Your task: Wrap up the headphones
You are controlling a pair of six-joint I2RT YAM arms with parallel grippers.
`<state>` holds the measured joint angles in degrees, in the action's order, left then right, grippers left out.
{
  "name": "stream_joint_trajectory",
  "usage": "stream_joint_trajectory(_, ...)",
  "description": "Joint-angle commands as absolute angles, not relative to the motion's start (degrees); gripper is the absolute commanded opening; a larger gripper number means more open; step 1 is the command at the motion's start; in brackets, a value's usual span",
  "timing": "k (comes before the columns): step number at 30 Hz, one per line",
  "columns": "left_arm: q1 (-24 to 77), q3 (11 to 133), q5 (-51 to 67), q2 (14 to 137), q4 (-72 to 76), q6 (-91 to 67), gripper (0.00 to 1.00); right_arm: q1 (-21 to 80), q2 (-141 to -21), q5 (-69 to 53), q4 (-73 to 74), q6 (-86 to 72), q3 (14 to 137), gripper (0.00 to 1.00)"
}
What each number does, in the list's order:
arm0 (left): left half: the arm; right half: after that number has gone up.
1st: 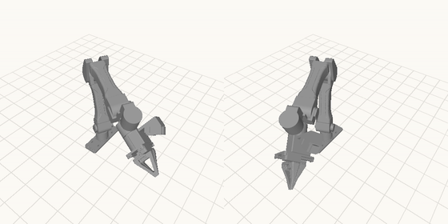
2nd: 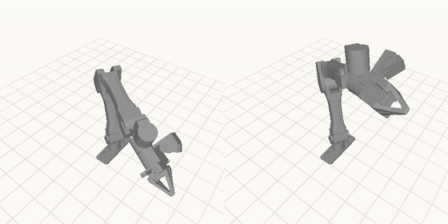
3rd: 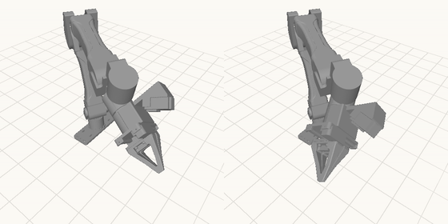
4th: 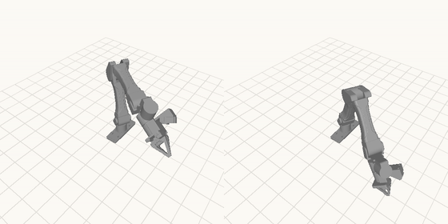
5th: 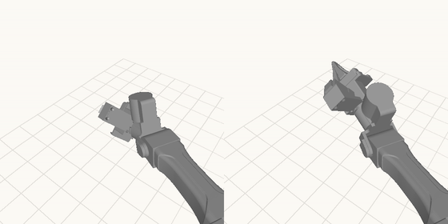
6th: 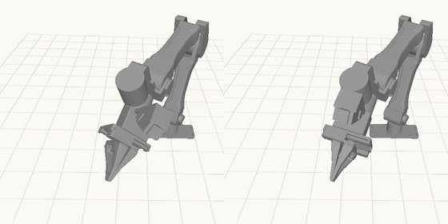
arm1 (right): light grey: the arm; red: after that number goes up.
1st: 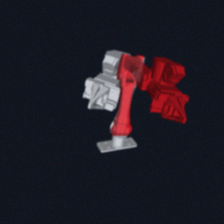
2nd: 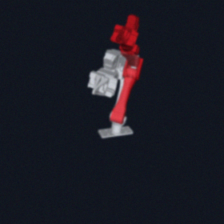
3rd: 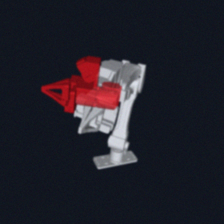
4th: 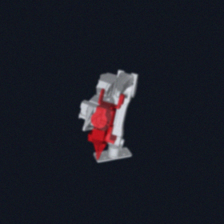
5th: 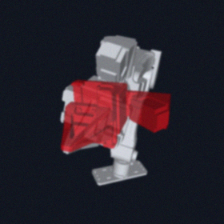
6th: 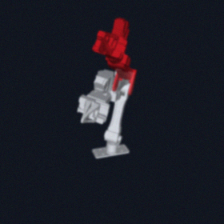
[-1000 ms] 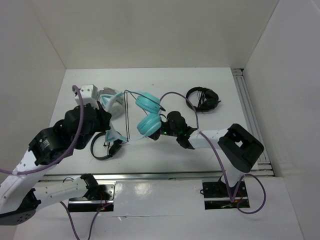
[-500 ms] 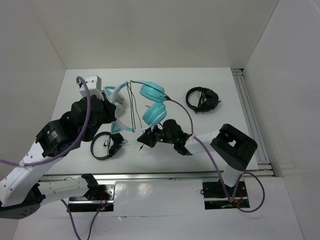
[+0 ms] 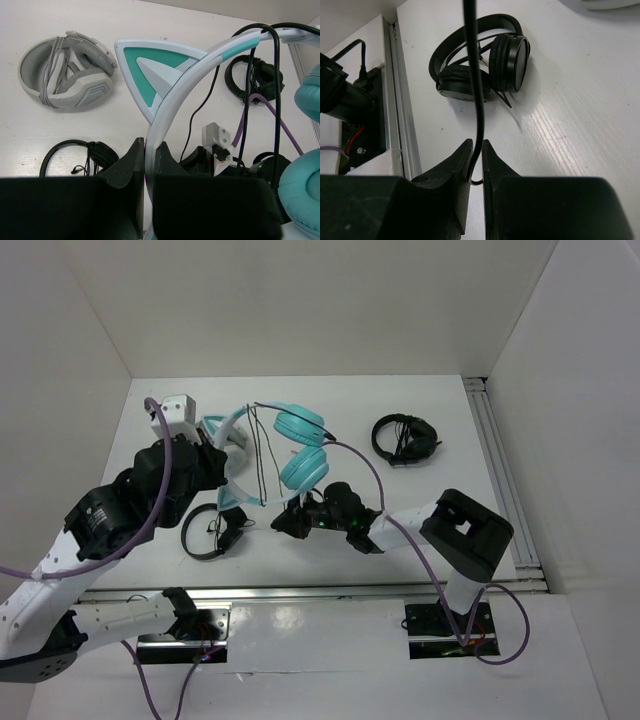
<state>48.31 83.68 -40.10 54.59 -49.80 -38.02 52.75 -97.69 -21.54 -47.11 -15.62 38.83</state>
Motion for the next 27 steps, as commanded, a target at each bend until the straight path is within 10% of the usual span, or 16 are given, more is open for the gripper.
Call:
stream_joint_trajectory(1, 48.4, 84.3, -41.4, 52.3, -44.9, -41.2, 0.0, 53.1, -99.5, -21.6, -50.3, -15.7, 40.5, 0.2)
stream_joint_trajectory(13, 48.4, 86.6, -41.9, 52.3, -46.1, -41.2, 0.0, 54.8, -102.7, -21.1, -51.4, -15.7, 41.1, 0.23)
stream_joint_trajectory(21, 48.4, 85.4, -46.0, 52.3, -47.9, -43.4, 0.0, 55.9, -101.2, -19.7, -47.5, -15.0, 41.1, 0.06)
stream_joint_trajectory(27, 45.5, 83.1, -52.4, 54.2, -52.2, -47.9, 0.0, 69.7, -87.9, 8.3, -32.2, -14.2, 39.6, 0.0)
